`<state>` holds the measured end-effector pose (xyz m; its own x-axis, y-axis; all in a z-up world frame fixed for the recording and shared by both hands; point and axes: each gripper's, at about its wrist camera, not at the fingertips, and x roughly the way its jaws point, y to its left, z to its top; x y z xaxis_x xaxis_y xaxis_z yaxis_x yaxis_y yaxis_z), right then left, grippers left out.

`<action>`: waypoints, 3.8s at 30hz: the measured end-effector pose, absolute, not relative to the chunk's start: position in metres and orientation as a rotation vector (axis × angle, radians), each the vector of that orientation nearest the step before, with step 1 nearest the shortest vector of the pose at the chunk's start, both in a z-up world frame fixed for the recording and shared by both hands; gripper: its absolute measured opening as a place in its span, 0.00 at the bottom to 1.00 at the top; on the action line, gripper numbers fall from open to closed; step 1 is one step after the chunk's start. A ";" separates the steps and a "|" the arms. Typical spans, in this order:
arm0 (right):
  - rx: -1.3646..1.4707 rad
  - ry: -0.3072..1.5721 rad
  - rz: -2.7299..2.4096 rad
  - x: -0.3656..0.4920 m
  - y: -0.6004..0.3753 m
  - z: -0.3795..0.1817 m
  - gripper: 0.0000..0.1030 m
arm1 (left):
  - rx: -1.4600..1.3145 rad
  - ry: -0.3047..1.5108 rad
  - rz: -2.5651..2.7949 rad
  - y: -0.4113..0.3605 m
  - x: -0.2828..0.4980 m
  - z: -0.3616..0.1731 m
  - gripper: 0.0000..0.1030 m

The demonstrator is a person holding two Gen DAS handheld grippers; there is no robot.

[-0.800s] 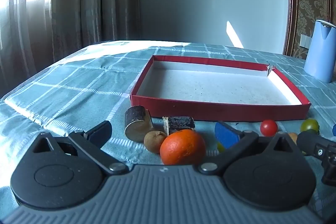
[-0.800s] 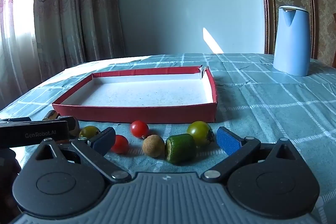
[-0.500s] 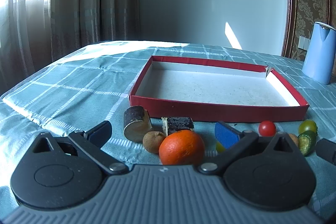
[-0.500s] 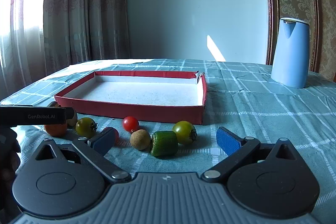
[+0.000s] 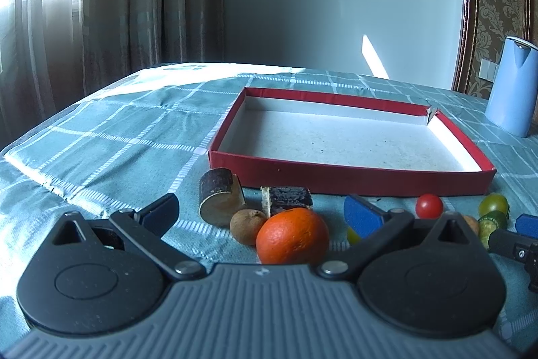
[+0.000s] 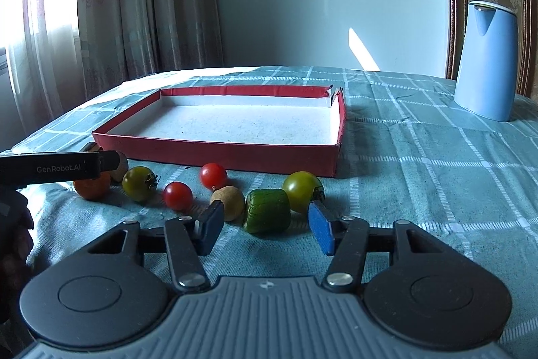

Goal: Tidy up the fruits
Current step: 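Move the right gripper to the green cucumber piece, then grasp the cucumber piece with the right gripper, release it inside the red box, then close the left gripper around the orange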

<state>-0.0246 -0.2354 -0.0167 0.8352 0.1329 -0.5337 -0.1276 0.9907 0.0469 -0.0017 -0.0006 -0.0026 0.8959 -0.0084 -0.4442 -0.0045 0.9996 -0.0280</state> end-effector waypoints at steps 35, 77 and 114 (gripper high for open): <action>0.047 0.484 0.139 0.048 -0.253 0.031 0.26 | -0.097 0.459 -0.008 0.003 0.001 -0.003 1.00; 0.250 0.357 0.029 0.029 -0.315 -0.004 0.60 | -0.033 0.441 -0.045 0.004 -0.027 -0.001 1.00; 0.029 0.676 0.025 -0.021 -0.276 -0.021 0.81 | 0.034 0.482 -0.101 -0.007 -0.019 -0.007 0.37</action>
